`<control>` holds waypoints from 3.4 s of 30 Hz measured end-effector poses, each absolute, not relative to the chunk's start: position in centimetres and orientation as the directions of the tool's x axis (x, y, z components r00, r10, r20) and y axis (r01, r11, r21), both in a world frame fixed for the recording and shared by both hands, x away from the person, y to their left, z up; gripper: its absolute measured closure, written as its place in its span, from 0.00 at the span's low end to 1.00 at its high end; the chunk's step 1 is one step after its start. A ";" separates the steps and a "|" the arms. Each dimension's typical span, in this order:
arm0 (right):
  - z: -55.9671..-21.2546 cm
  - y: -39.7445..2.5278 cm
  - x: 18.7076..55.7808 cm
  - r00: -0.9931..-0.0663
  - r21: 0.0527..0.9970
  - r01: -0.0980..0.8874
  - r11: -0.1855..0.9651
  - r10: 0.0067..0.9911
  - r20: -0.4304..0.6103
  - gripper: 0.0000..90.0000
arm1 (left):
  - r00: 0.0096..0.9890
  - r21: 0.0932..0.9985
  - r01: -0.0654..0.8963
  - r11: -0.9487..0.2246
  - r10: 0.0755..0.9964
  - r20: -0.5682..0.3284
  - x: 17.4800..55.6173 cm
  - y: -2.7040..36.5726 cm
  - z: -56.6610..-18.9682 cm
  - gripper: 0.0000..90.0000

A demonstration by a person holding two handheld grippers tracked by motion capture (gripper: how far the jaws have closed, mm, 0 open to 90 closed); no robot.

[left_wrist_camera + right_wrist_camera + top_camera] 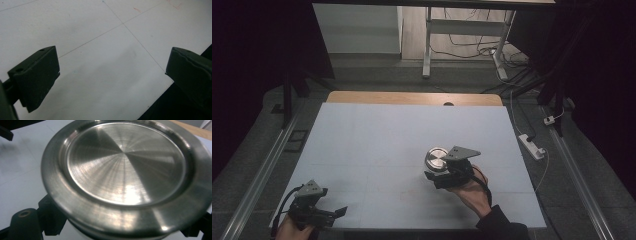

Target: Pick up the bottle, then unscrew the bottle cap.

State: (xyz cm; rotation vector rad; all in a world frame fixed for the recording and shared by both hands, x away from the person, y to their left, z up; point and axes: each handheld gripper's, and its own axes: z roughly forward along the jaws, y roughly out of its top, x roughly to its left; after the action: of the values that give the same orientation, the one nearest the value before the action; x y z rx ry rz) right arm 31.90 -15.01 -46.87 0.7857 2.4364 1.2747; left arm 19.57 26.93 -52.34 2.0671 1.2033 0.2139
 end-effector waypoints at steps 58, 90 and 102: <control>-47.2 -10.7 31.0 -0.887 0.818 0.277 0.503 0.462 0.016 0.17 | 0.760 0.822 0.490 -0.292 0.605 -0.238 23.7 22.7 -48.4 0.00; -47.1 -10.9 30.8 -0.892 0.820 0.270 0.504 0.452 0.015 0.17 | 0.904 0.829 0.319 -0.459 0.411 -0.121 30.6 14.8 -44.2 0.00; -47.0 -10.9 30.6 -0.931 0.821 0.244 0.516 0.361 0.050 0.17 | 0.968 0.832 0.207 -0.516 0.232 -0.096 31.7 12.5 -44.5 0.01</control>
State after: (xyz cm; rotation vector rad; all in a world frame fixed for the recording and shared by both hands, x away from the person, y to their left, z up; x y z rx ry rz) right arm 30.65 -10.93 -47.04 0.5256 2.6233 1.3895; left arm 31.71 12.49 -44.48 2.1275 0.3082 0.0330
